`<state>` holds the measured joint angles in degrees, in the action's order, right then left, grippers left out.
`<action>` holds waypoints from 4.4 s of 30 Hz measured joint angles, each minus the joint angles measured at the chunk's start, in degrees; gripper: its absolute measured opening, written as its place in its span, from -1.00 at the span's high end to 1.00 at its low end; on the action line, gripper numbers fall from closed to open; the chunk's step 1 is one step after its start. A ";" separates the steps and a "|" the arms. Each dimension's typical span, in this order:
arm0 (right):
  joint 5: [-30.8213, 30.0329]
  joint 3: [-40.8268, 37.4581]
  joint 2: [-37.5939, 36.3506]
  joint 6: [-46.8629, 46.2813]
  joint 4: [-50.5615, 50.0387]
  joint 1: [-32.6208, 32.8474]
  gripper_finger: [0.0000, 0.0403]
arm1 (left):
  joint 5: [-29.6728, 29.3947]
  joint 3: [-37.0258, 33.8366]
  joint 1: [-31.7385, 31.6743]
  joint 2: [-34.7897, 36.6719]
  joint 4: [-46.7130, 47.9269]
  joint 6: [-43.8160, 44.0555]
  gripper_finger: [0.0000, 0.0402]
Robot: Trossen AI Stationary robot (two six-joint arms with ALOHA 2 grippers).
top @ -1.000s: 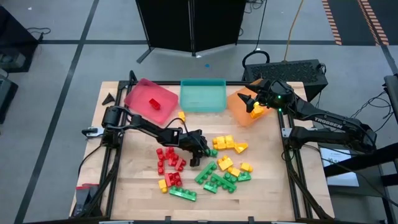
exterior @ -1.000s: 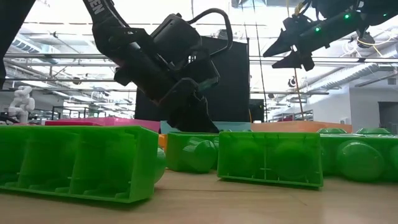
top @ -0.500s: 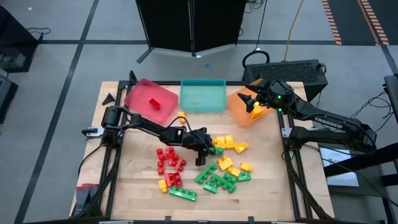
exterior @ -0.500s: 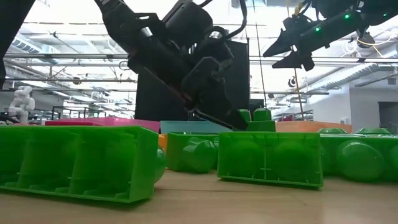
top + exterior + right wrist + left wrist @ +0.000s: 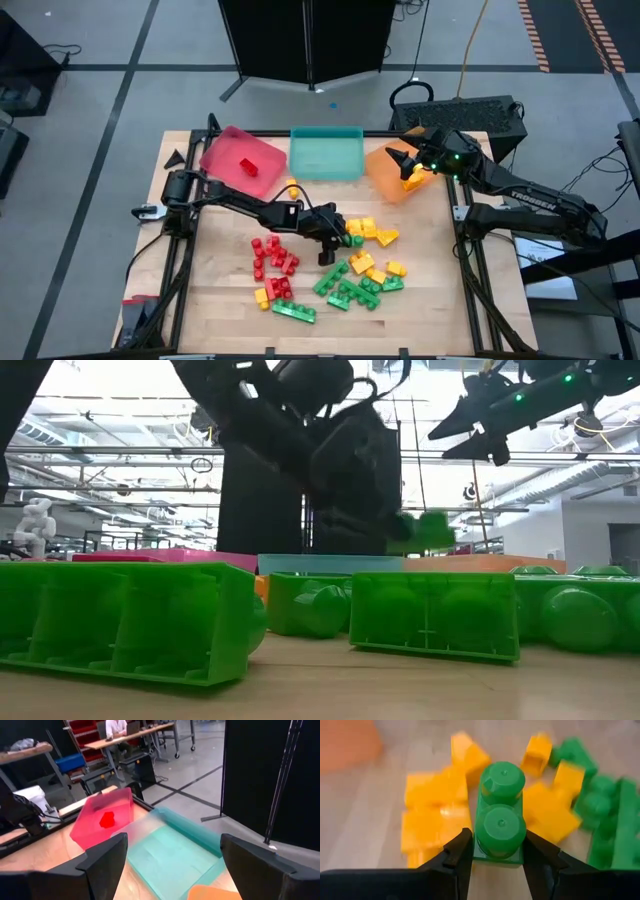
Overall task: Sort blocks
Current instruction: Put the green game piece into the blue bin
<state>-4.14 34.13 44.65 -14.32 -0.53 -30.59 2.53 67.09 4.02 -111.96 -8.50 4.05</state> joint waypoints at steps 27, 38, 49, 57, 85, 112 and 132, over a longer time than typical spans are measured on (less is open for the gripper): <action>-0.31 0.00 -4.82 -1.54 -1.52 -0.07 -0.56 | -28.23 0.96 -22.18 13.77 11.61 10.09 0.30; -0.28 0.00 -4.79 -1.45 -1.58 -0.07 -0.56 | -23.40 0.92 -27.27 13.01 17.79 14.87 0.30; -0.24 0.00 -4.79 -1.89 -1.52 -0.07 -0.56 | -20.72 0.87 -27.09 8.55 20.39 19.02 0.30; -0.20 0.00 -4.79 -2.15 -1.52 -0.07 -0.56 | -21.45 0.87 -27.11 7.58 21.44 21.07 0.06; 0.00 0.04 -4.77 -1.98 -1.69 -0.07 -0.56 | -24.64 1.86 9.75 18.63 27.29 20.54 0.11; 0.00 0.07 -4.77 0.13 -9.82 -0.04 -0.56 | -38.95 11.60 25.36 -9.95 18.19 47.32 0.11; -0.02 0.07 -4.77 0.19 -11.18 -0.05 -0.56 | -44.38 19.08 24.69 -6.98 38.52 39.68 0.11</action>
<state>-4.16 34.20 39.88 -14.13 -11.70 -30.64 -41.85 86.17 28.71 -118.93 30.02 43.72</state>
